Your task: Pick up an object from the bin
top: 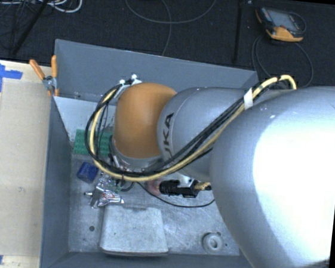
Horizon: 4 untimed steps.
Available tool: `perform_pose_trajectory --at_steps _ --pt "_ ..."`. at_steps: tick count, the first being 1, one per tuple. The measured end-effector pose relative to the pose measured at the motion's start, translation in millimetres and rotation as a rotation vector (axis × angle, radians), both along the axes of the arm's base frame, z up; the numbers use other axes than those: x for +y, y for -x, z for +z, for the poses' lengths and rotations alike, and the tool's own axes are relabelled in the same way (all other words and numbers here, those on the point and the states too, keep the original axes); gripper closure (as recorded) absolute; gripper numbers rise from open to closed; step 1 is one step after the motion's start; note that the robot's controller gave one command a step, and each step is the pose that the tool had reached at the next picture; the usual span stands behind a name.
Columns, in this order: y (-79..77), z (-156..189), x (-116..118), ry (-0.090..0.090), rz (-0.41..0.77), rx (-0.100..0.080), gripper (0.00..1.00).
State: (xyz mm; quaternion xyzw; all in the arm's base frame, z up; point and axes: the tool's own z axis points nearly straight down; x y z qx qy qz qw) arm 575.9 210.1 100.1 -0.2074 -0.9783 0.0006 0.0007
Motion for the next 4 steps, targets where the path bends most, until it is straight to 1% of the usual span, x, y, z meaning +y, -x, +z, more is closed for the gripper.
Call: perform_pose_trajectory --at_steps 1,2,3,4 --pt "15.0 -1.2 5.2 0.001 -0.197 0.002 0.00" --pt "21.8 -29.0 9.3 -0.001 -0.489 -0.004 0.00" --pt "25.6 -28.4 -18.9 -0.004 -0.566 -0.003 0.00" --pt "23.7 -26.3 -19.7 -0.005 -0.568 -0.009 1.00"
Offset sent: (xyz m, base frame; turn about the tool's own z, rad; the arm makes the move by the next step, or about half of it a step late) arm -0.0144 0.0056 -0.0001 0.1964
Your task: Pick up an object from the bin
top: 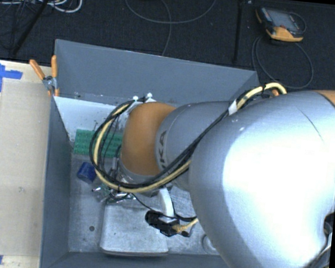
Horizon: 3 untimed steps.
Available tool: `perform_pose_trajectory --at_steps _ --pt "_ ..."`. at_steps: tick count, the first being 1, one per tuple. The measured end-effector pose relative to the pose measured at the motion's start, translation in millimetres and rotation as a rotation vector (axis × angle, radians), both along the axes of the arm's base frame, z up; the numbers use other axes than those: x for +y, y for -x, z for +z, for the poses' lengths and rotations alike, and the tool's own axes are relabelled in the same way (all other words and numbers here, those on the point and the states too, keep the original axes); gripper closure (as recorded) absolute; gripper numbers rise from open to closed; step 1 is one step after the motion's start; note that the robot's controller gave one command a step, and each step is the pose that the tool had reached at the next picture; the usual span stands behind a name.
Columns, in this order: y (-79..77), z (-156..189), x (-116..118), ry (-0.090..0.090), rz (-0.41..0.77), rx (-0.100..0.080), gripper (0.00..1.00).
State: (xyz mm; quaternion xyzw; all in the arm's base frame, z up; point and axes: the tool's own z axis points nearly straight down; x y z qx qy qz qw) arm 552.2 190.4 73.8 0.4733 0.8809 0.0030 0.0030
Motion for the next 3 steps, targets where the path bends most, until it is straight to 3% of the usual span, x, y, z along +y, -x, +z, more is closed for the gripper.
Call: perform_pose_trajectory --at_steps 1,2,3 --pt "-0.1 14.1 -0.4 0.002 0.002 0.010 1.00" --pt "-1.2 65.3 -0.6 0.002 0.007 0.006 1.00" --pt "-1.4 74.9 -1.4 0.003 0.010 0.010 1.00"
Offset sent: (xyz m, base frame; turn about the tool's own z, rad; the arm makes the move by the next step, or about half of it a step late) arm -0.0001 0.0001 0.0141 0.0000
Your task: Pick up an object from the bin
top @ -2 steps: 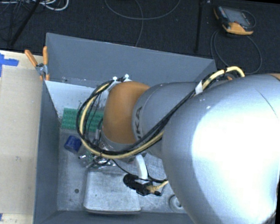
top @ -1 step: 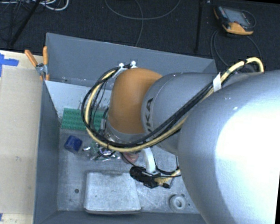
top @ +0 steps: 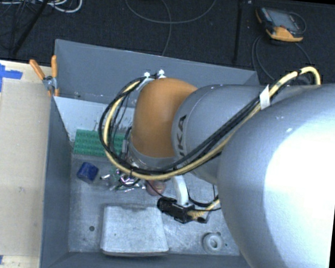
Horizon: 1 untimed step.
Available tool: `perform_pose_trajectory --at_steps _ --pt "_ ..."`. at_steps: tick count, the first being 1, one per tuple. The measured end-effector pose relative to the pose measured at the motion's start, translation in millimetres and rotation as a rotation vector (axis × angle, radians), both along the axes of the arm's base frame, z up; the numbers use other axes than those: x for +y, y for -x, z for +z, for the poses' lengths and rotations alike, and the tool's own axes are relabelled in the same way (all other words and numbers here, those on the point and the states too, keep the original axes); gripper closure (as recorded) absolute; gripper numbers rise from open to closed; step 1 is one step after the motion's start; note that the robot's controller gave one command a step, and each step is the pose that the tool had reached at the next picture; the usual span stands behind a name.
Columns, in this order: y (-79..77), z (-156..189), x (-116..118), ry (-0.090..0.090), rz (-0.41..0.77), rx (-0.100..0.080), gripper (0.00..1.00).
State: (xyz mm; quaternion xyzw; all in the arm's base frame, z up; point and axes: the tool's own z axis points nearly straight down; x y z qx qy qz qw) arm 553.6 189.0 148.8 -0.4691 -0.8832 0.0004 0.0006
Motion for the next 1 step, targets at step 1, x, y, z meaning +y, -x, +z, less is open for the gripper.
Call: perform_pose_trajectory --at_steps 1 --pt "0.0 4.1 -0.1 0.000 0.003 0.001 1.00"
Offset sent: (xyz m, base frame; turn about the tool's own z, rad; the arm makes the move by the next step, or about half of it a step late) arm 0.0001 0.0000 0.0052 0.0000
